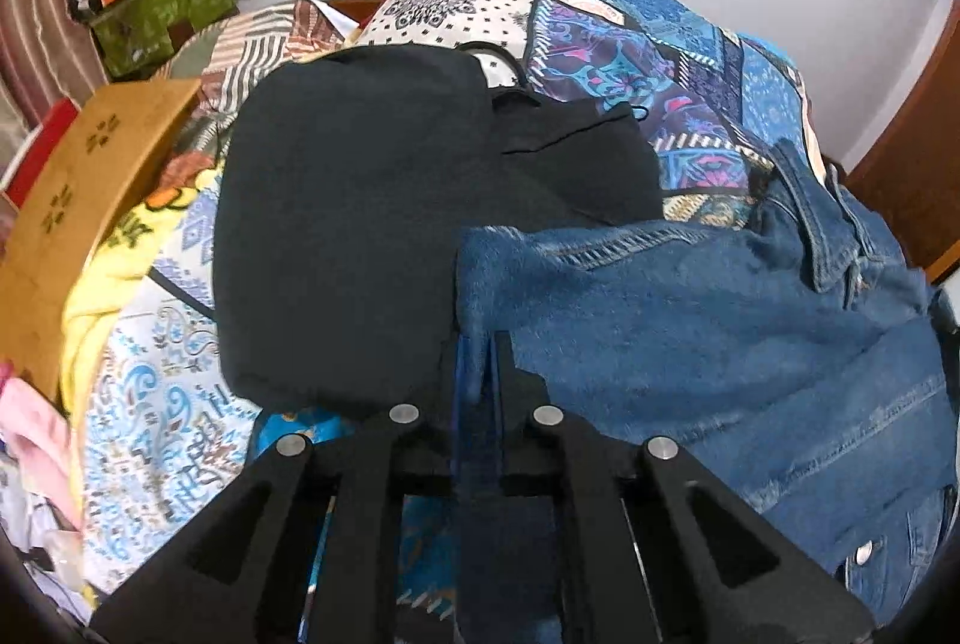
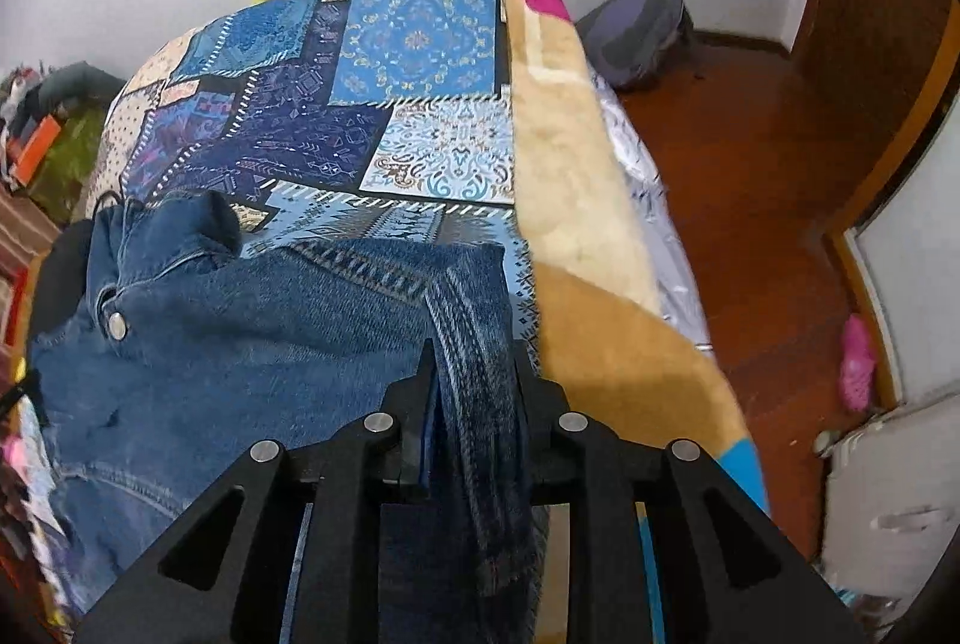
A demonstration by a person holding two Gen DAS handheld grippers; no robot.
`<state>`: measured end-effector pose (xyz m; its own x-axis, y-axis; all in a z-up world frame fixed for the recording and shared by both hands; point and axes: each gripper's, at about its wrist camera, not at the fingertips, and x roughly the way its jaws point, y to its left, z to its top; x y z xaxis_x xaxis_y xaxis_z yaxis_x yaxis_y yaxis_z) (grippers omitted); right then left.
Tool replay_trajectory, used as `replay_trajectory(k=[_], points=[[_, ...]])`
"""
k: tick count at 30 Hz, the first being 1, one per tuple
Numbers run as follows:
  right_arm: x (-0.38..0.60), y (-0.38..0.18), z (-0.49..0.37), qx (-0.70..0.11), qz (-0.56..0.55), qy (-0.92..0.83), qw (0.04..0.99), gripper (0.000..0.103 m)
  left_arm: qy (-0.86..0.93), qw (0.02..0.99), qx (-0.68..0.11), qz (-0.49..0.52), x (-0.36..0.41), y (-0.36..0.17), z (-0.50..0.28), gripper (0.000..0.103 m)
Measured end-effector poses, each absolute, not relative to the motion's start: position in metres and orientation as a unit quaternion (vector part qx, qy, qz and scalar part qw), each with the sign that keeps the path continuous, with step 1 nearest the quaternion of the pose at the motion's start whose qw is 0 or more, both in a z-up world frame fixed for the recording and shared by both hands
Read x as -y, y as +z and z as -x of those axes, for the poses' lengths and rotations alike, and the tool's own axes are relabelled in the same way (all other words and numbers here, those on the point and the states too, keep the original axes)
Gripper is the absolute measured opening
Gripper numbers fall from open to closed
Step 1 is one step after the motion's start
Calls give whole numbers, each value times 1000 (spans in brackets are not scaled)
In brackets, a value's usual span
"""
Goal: Fold large clothes
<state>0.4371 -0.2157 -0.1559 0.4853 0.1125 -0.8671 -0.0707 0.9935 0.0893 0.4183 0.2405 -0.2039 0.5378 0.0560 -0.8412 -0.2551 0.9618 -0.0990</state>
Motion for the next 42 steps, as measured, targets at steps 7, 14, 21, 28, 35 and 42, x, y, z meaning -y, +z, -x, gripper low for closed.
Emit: replay_trajectory(k=[7, 14, 21, 28, 35, 42], points=[[213, -113, -397, -478, 1, 66, 876, 18, 76, 881, -462, 72, -217, -168, -379, 9], [212, -65, -332, -435, 5, 88, 896, 34, 63, 900, -427, 50, -195, -129, -323, 50], [209, -36, -270, -384, 35, 92, 918, 67, 55, 907, -415, 39, -185, -109, -254, 77], [208, -47, -227, -388, 41, 101, 915, 69, 42, 899, -434, 45, -179, -126, -203, 86], [213, -78, -195, -418, 32, 96, 903, 69, 30, 864, -493, 101, -186, -180, -172, 86], [228, -125, -178, -486, -17, 76, 871, 69, 19, 822, -543, 173, -187, -239, -158, 86]])
